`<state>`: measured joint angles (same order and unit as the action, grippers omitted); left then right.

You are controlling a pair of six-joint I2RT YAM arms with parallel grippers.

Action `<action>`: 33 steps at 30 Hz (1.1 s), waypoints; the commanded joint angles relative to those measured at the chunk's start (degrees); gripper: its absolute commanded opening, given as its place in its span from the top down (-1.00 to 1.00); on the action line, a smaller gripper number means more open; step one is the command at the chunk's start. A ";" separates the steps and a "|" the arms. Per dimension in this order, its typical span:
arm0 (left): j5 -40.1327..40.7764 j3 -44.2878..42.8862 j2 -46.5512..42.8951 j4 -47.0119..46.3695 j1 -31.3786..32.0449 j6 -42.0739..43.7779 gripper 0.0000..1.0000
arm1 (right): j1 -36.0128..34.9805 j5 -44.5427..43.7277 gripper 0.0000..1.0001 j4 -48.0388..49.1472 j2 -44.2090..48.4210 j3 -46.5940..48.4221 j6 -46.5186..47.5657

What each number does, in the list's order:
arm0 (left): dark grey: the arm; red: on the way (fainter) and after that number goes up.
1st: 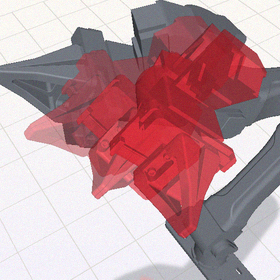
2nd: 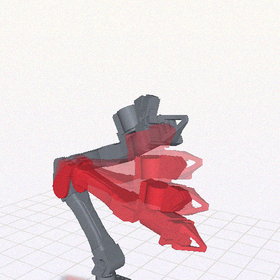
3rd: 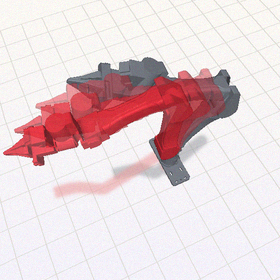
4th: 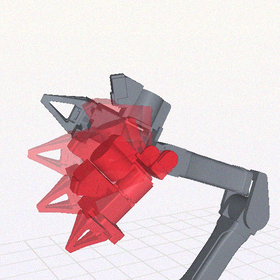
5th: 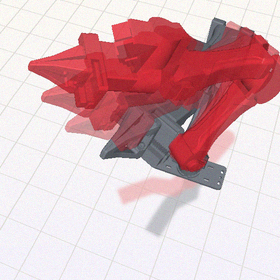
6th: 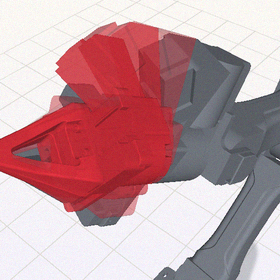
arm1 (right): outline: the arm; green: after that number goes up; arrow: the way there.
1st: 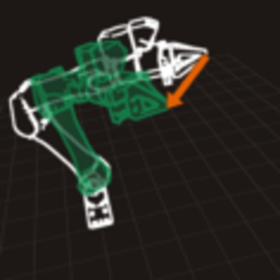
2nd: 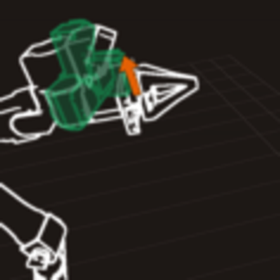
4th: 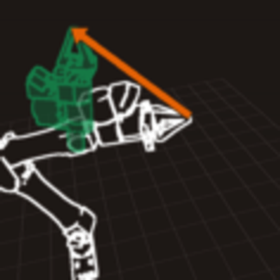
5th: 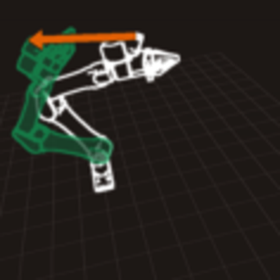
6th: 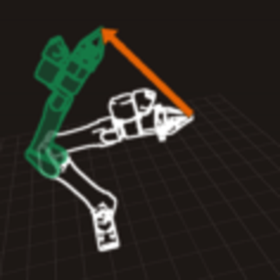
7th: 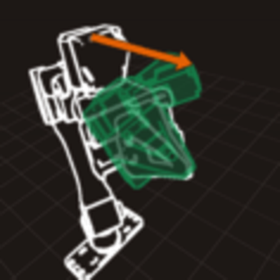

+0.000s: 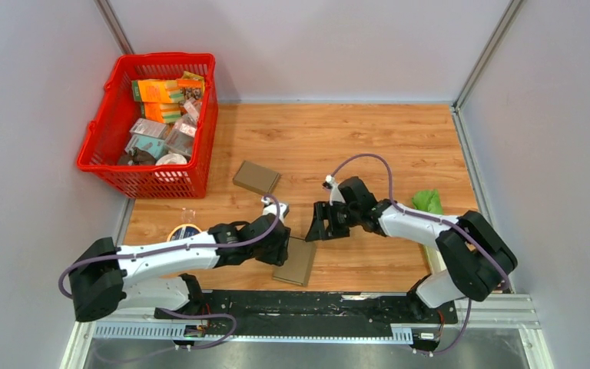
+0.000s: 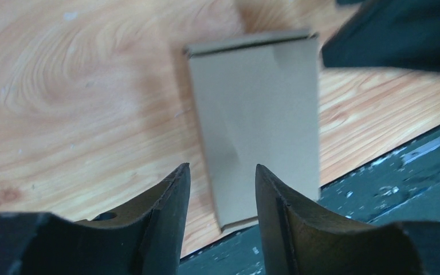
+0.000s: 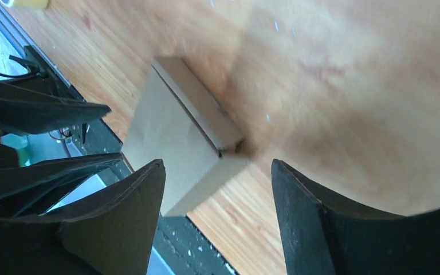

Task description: Fold the paper box

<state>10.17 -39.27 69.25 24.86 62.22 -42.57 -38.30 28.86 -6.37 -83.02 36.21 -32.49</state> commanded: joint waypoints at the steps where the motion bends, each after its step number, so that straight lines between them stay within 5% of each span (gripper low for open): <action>1: 0.91 7.61 -8.69 -3.59 0.36 -5.93 -0.08 | 0.25 0.04 -0.41 -2.95 -3.89 8.07 8.40; 9: -3.24 9.30 -9.14 -1.92 5.01 -3.67 -0.51 | -0.02 7.87 -0.27 -3.65 -11.89 12.57 12.81; 20: 8.01 3.59 4.82 -2.19 13.54 3.89 -0.59 | -0.81 10.50 -0.26 -1.02 -13.30 11.17 10.70; 24: 12.48 0.61 8.26 1.22 13.55 3.55 -0.60 | -1.33 12.70 -0.11 0.39 -14.10 10.12 9.64; 28: 15.76 -2.65 10.64 5.02 9.60 3.54 -0.55 | -0.38 12.71 0.10 4.69 -12.43 5.57 3.42; 33: 11.55 0.67 7.22 -3.66 8.54 8.19 -0.52 | 2.79 18.59 0.33 27.87 -11.54 -3.24 -16.87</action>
<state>16.43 -41.25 77.60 26.06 73.14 -39.09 -36.23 40.16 5.32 -95.48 38.87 -33.04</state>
